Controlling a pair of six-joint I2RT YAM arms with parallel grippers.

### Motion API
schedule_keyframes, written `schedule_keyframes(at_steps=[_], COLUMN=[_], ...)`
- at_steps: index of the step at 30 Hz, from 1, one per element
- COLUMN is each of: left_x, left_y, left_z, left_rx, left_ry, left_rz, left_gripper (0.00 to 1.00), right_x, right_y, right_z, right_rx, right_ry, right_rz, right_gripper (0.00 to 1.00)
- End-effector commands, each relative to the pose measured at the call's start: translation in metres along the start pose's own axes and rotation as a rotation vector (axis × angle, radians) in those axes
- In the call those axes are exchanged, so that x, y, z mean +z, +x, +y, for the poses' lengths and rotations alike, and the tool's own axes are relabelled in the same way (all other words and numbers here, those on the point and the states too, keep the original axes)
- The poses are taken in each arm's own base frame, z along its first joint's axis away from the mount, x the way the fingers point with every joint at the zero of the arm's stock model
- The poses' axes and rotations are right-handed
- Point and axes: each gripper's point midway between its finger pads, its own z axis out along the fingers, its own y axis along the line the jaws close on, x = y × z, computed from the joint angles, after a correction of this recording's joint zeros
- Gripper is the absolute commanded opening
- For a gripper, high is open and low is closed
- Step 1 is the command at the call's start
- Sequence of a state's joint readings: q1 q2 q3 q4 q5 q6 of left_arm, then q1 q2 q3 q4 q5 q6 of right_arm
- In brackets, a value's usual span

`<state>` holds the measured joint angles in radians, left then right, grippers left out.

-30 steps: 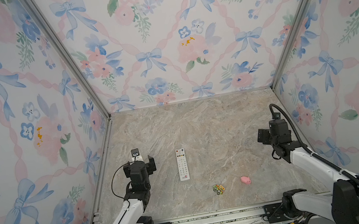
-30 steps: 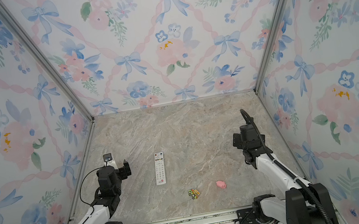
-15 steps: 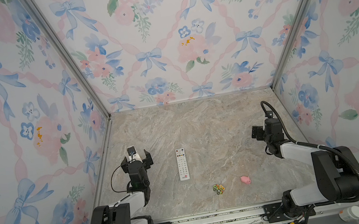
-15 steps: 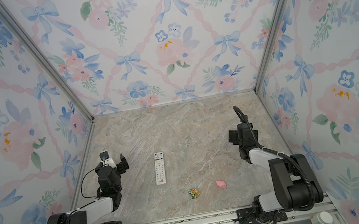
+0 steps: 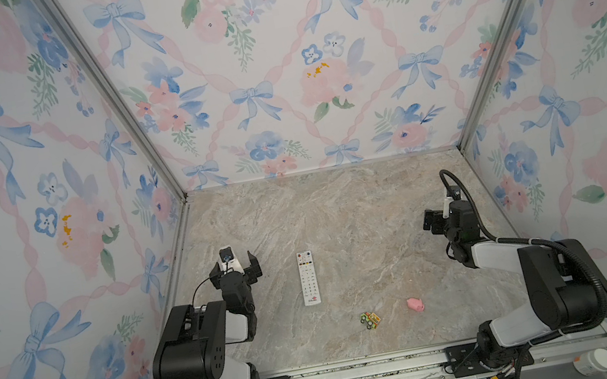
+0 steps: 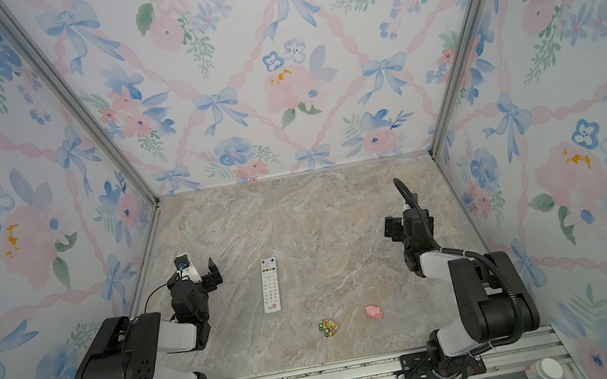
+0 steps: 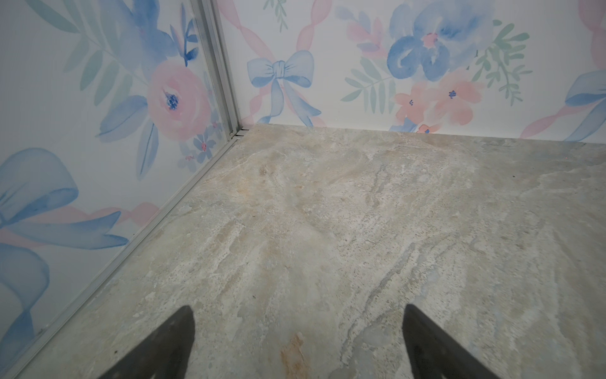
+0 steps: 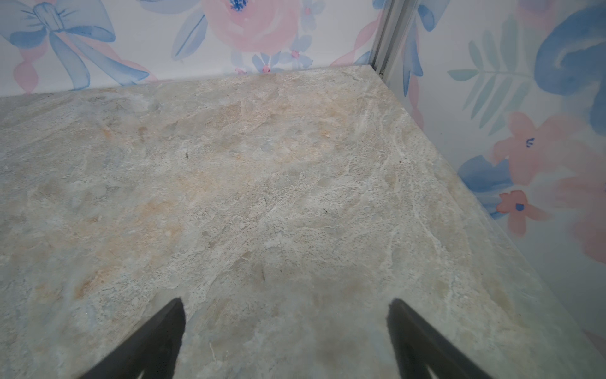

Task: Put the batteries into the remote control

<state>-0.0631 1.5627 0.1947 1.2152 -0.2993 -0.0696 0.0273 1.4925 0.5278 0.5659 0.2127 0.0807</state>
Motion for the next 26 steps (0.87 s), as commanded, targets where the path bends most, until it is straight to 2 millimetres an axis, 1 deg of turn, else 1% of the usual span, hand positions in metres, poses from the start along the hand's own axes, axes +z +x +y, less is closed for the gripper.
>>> schedule_keyframes(at_steps=[1, 5, 6, 7, 8, 10, 12, 15, 18, 21, 26], left_x=[0.005, 0.005, 0.005, 0.005, 0.005, 0.005, 0.005, 0.005, 0.005, 0.007, 0.007], left_y=[-0.016, -0.018, -0.018, -0.018, -0.017, -0.017, -0.017, -0.018, -0.018, -0.016, -0.017], left_z=[-0.006, -0.006, -0.006, -0.006, -0.006, -0.006, -0.006, -0.007, -0.007, -0.021, -0.021], left_rx=[0.004, 0.004, 0.005, 0.006, 0.006, 0.006, 0.007, 0.008, 0.01, 0.044, 0.041], left_ry=[0.026, 0.026, 0.028, 0.027, 0.028, 0.027, 0.026, 0.028, 0.03, 0.103, 0.108], left_rz=[-0.052, -0.061, -0.061, -0.06, -0.058, -0.058, -0.058, -0.06, -0.06, -0.05, -0.051], left_gripper=[0.98, 0.98, 0.98, 0.98, 0.98, 0.98, 0.98, 0.98, 0.98, 0.98, 0.98], right_x=[0.003, -0.003, -0.006, -0.007, -0.008, -0.008, -0.008, -0.008, -0.008, -0.008, -0.009], right_y=[-0.007, -0.005, 0.0, 0.004, 0.001, 0.006, 0.002, 0.004, 0.002, 0.003, 0.002], right_z=[0.01, 0.012, 0.014, 0.013, 0.016, 0.016, 0.016, 0.017, 0.019, 0.019, 0.019], right_rx=[-0.038, -0.034, -0.037, -0.034, -0.038, -0.055, -0.048, -0.055, -0.056, -0.058, -0.06], right_ry=[-0.026, -0.053, -0.073, -0.077, -0.079, -0.066, -0.067, -0.065, -0.077, -0.077, -0.08], right_rz=[-0.035, -0.076, -0.087, -0.126, -0.175, -0.114, -0.16, -0.132, -0.149, -0.138, -0.146], right_gripper=[0.97, 0.97, 0.97, 0.97, 0.97, 0.97, 0.97, 0.97, 0.97, 0.97, 0.97])
